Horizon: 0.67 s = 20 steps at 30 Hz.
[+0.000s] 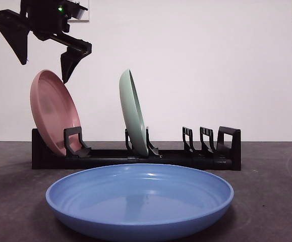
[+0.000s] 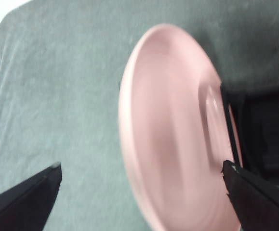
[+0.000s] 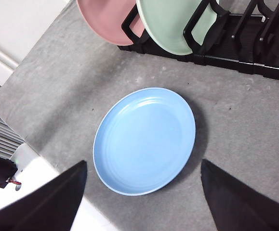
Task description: Place the plate
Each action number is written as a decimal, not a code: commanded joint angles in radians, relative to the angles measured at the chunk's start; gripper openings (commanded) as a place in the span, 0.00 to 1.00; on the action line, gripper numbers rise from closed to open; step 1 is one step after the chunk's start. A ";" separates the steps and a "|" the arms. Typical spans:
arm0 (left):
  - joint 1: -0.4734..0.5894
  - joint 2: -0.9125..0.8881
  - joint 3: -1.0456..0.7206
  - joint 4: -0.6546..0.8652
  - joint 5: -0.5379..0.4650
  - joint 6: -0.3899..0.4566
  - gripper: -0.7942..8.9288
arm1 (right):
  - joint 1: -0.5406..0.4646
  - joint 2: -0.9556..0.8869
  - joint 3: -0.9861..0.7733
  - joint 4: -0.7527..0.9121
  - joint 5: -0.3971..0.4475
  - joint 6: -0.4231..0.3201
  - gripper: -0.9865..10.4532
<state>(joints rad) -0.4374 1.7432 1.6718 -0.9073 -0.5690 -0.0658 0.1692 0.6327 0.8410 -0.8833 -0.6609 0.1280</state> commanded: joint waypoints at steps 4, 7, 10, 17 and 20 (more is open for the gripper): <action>0.009 0.040 0.029 0.010 -0.008 0.010 0.47 | 0.001 0.006 0.004 0.009 0.000 0.003 0.41; 0.019 0.050 0.029 0.007 -0.008 0.009 0.46 | 0.001 0.006 0.004 0.009 0.000 0.003 0.41; 0.021 0.051 0.029 0.009 -0.008 0.009 0.37 | 0.001 0.006 0.004 0.009 0.007 0.003 0.41; 0.021 0.051 0.029 0.013 -0.008 0.010 0.21 | 0.001 0.006 0.004 0.015 0.007 0.003 0.41; 0.021 0.051 0.029 0.014 -0.008 0.009 0.20 | 0.001 0.006 0.004 0.015 0.007 0.003 0.41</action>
<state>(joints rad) -0.4107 1.7737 1.6749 -0.8993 -0.5720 -0.0631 0.1692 0.6327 0.8410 -0.8810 -0.6544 0.1280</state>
